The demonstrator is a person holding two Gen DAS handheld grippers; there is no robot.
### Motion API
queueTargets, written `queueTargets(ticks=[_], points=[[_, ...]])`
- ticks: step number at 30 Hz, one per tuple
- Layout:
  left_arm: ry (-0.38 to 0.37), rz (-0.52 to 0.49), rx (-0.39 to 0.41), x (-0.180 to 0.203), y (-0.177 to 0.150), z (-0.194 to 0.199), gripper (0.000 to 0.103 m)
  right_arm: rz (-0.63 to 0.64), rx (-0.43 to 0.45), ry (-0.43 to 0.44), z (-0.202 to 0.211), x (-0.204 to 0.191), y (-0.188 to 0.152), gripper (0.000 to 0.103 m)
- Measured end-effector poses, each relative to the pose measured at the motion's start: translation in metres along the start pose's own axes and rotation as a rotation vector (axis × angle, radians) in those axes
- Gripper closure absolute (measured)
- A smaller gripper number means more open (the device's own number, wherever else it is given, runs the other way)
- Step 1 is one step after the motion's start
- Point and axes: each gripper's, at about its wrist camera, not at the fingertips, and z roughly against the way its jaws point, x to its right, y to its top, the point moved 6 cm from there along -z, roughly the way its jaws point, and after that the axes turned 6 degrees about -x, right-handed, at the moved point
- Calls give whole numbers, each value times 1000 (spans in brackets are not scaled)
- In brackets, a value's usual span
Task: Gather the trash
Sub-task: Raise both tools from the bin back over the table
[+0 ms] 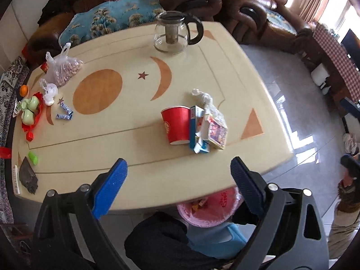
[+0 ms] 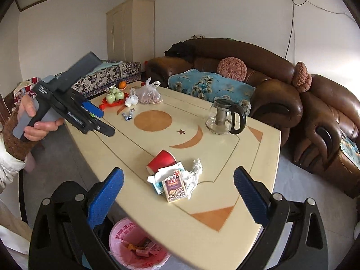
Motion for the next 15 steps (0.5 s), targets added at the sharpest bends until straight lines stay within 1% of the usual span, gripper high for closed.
queueTargets(ticks=[6, 15], points=[[24, -2, -52, -5, 17, -38, 12, 26, -51, 34, -39, 8, -3, 7], [16, 7, -135, -16, 32, -93, 12, 81, -139, 89, -95, 3, -21, 7]])
